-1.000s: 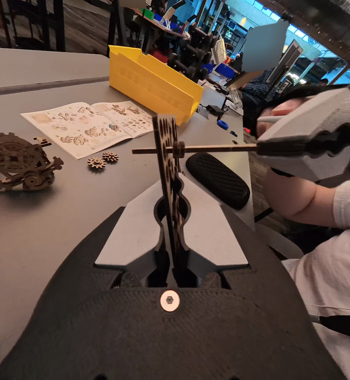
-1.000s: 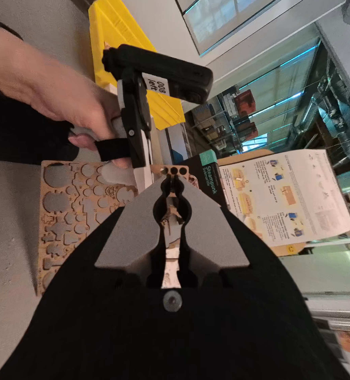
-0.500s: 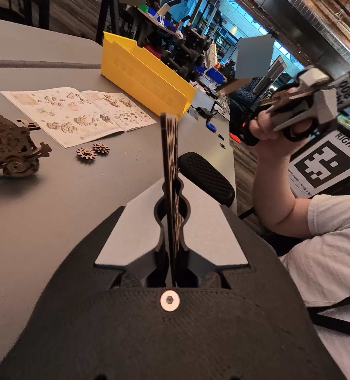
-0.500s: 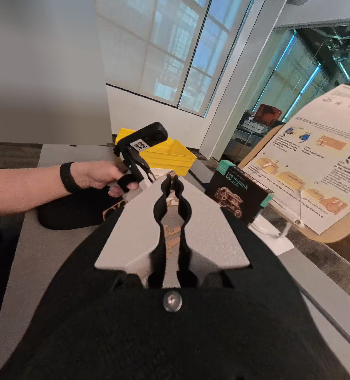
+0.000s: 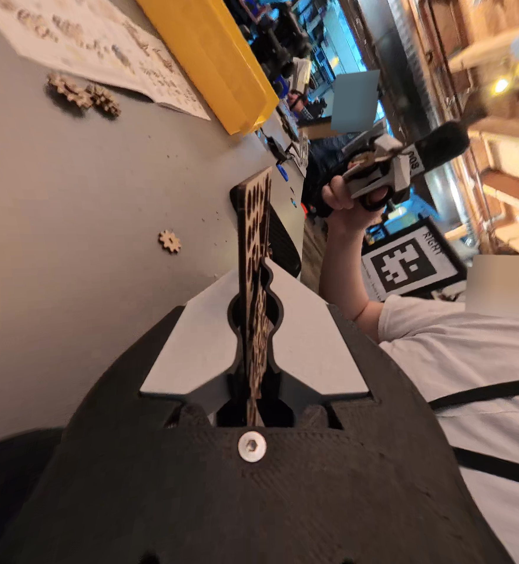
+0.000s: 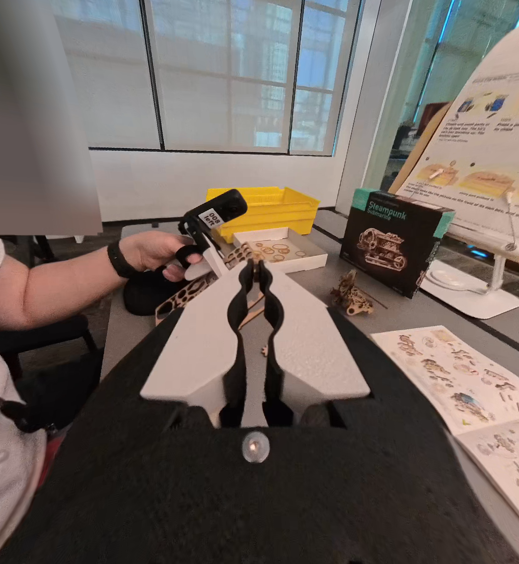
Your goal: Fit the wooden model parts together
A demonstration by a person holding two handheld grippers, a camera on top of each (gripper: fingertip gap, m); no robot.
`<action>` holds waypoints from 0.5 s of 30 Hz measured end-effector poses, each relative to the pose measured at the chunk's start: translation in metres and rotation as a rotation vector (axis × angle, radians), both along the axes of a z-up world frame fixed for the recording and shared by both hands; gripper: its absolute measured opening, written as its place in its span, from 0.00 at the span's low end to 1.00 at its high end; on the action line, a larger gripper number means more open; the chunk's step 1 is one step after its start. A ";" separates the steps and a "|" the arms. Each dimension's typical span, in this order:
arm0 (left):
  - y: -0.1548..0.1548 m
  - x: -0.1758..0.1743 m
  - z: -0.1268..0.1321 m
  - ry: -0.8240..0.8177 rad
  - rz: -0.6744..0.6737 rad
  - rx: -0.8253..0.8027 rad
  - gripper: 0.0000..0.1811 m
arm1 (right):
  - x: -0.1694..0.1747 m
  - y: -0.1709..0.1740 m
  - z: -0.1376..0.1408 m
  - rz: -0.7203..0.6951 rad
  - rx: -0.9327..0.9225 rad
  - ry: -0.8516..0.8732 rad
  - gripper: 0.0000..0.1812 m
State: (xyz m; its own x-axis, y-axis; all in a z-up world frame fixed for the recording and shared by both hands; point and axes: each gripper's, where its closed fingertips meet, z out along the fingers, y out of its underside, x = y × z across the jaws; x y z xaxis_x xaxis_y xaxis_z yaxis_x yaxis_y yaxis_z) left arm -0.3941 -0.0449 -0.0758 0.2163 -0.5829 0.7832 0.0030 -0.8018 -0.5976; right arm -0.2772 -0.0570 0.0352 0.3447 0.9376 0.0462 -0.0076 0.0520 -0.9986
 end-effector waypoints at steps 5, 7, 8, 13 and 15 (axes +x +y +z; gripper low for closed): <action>0.006 -0.017 -0.006 -0.007 0.139 -0.078 0.25 | -0.020 0.004 -0.041 0.056 -0.110 -0.035 0.01; 0.008 -0.022 -0.010 0.092 0.186 -0.036 0.31 | -0.030 0.005 -0.057 0.083 -0.158 -0.049 0.01; 0.009 -0.025 -0.011 0.145 0.213 0.000 0.35 | -0.036 0.004 -0.064 0.100 -0.177 -0.057 0.01; -0.004 -0.015 -0.013 0.248 0.144 0.141 0.09 | -0.054 0.008 -0.078 0.086 -0.155 -0.088 0.01; -0.003 -0.017 -0.026 0.291 0.161 0.083 0.13 | -0.057 0.011 -0.079 0.069 -0.137 -0.099 0.01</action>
State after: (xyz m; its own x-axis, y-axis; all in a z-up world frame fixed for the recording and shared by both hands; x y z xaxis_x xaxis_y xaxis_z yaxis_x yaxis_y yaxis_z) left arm -0.4112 -0.0479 -0.1019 0.5178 -0.5825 0.6265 -0.0546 -0.7534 -0.6553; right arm -0.3345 -0.0456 -0.0439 0.2790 0.9588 -0.0532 0.0919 -0.0818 -0.9924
